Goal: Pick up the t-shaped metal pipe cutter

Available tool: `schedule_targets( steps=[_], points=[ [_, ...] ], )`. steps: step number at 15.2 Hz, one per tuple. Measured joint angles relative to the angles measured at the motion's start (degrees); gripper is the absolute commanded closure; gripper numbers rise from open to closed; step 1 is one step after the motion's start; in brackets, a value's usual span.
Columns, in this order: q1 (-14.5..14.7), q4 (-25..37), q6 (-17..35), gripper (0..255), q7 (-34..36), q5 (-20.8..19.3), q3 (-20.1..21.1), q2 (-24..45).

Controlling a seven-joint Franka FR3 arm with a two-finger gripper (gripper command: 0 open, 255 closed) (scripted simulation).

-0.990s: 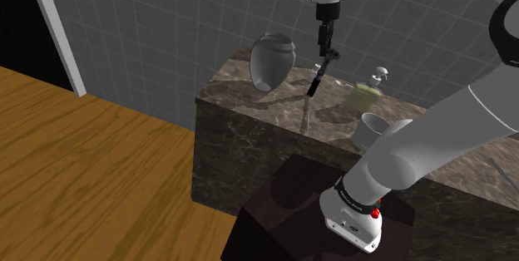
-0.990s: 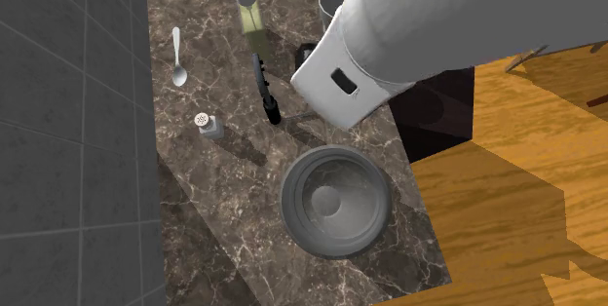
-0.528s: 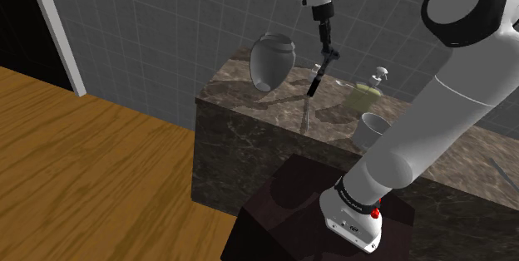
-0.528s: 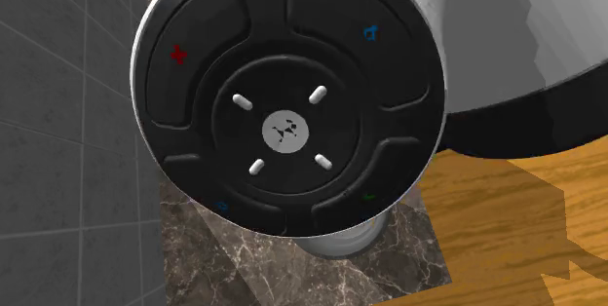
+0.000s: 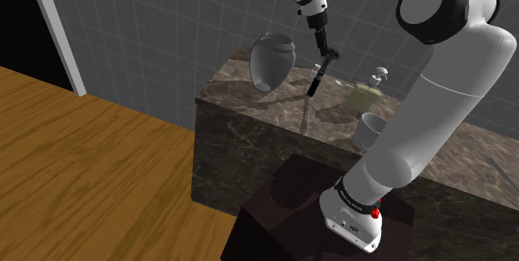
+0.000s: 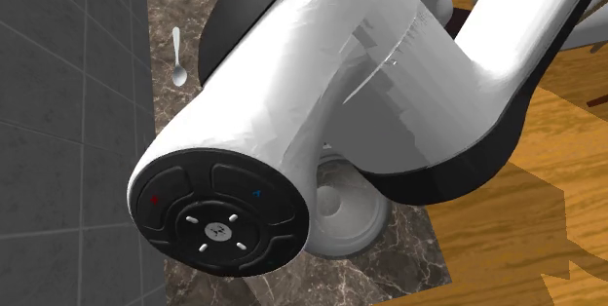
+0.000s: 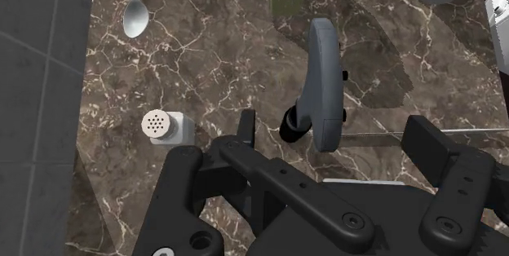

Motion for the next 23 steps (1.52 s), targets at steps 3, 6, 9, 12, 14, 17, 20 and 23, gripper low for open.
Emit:
schedule_targets(
  steps=[3, 6, 9, 12, 14, 17, 20, 23],
  points=[
    [-0.1, -1.5, 1.4, 255, 0.6, 0.1, 0.0, 0.1],
    [-0.1, -1.9, 1.7, 255, 0.7, 0.0, 0.0, 0.0],
    [-0.1, -1.9, 1.8, 255, 0.7, 0.0, 0.0, 0.0],
    [-0.1, -1.9, 1.8, 255, 0.7, 0.0, 0.0, 0.0],
    [0.0, -1.4, 1.4, 255, 0.6, 0.1, 0.0, 0.1],
    [0.0, 0.3, -0.3, 255, -0.1, 0.0, 0.0, 0.0],
    [0.2, 2.2, -2.3, 255, -0.9, -0.2, 0.1, -0.3],
    [0.2, 4.3, -4.4, 255, -1.8, -0.4, 0.0, -0.4]
  ],
)
